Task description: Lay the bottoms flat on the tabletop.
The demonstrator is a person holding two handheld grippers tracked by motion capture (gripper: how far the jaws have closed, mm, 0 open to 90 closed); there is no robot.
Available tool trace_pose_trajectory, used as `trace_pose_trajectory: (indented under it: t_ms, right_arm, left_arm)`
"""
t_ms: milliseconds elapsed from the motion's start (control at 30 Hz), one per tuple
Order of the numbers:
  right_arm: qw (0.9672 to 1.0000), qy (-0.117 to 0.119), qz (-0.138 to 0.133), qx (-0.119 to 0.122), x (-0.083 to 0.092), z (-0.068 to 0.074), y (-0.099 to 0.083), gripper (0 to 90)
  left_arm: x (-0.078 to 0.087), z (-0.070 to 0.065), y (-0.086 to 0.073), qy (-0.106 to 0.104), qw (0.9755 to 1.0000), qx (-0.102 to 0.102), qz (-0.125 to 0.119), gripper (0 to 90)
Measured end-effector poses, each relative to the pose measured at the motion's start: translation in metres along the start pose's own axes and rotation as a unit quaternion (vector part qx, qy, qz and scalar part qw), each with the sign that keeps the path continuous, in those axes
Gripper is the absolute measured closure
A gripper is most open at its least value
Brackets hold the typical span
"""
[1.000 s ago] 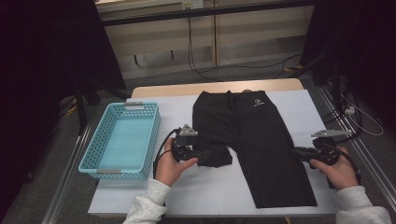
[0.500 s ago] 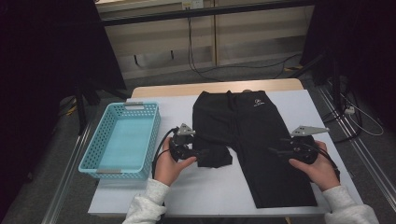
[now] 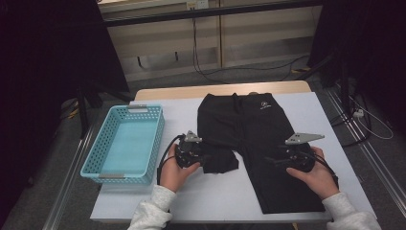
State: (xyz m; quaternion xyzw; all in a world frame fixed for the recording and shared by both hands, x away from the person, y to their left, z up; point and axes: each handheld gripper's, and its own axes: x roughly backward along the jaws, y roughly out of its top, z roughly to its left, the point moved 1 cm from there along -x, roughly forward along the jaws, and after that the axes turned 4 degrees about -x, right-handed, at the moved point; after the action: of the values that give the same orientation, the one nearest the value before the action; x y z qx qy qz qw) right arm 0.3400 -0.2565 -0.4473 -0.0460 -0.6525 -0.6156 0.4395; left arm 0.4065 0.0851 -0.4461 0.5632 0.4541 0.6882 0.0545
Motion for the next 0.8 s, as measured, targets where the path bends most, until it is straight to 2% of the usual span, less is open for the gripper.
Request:
trace_pose_trajectory:
  t_ms: [167,267,333,433,500,633,800]
  right_arm:
    - [1.0000,0.001,0.001,0.003,-0.005,0.003,0.001,26.1]
    - [1.0000,0.000,0.002,0.003,-0.008,0.006,0.001,25.8]
    - [1.0000,0.003,0.003,0.005,-0.009,0.007,0.001,25.6]
    - [0.9999,0.006,0.006,0.011,-0.011,0.011,0.001,25.5]
    - [0.9999,0.007,0.005,0.012,-0.012,0.013,0.002,25.6]
    - [0.9997,0.019,0.000,0.014,-0.014,0.019,0.005,25.6]
    - [0.9994,0.029,0.001,0.016,-0.016,0.023,0.007,25.3]
  left_arm:
    - [-0.004,-0.003,-0.001,-0.009,0.9999,-0.001,0.005,66.5]
    - [-0.005,-0.003,-0.001,-0.023,0.9997,0.009,0.004,73.7]
    - [-0.004,-0.003,-0.001,-0.023,0.9996,0.014,0.002,76.5]
    - [-0.003,-0.002,-0.001,-0.031,0.9994,0.011,0.007,81.7]
    - [-0.002,-0.002,-0.001,-0.030,0.9992,0.023,0.012,86.3]
    - [0.002,-0.002,0.001,-0.031,0.9992,0.022,0.016,87.8]
    - [0.015,-0.003,0.007,-0.036,0.9993,0.011,0.003,87.8]
